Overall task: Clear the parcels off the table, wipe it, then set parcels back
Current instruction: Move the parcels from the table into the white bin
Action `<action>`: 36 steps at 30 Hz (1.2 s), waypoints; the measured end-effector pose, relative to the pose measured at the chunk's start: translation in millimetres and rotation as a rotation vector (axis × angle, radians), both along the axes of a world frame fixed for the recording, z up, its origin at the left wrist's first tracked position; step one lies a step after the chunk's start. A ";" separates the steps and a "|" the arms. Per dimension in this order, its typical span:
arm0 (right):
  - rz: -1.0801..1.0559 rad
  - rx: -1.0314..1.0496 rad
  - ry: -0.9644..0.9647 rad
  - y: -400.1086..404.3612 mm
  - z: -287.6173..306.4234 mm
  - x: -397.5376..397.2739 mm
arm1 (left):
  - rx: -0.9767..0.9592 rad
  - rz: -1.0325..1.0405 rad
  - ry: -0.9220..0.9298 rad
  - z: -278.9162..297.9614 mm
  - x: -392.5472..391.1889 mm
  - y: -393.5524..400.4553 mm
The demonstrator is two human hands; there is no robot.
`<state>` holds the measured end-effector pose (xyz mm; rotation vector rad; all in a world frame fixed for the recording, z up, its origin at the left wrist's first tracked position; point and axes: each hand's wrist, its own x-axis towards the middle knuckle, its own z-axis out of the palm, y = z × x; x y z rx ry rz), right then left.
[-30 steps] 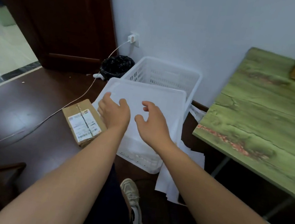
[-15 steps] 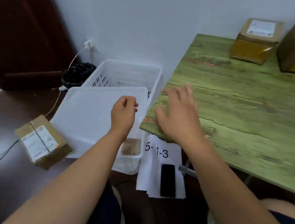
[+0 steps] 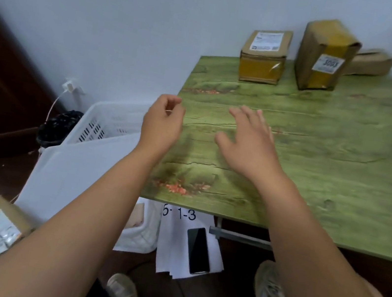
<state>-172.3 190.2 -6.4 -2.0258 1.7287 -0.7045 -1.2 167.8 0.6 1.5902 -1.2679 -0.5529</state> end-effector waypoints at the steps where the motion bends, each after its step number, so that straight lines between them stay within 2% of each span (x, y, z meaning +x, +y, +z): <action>1: -0.018 0.001 -0.003 -1.2 0.6 -6.8 | 0.005 -0.037 -0.015 2.7 -11.6 -2.6; 9: -0.125 0.002 -0.086 -18.4 1.5 -53.2 | 0.073 -0.243 -0.074 14.1 -104.6 -32.6; 20: -0.252 0.035 -0.138 -37.5 -0.4 -107.4 | 0.144 -0.337 -0.076 16.2 -174.5 -74.9; 29: -0.294 0.082 -0.162 -39.1 -2.9 -128.2 | 0.185 -0.314 -0.143 4.1 -186.5 -110.4; 36: -0.274 0.103 -0.226 -42.2 4.5 -125.3 | 0.205 -0.134 -0.186 12.9 -186.6 -152.0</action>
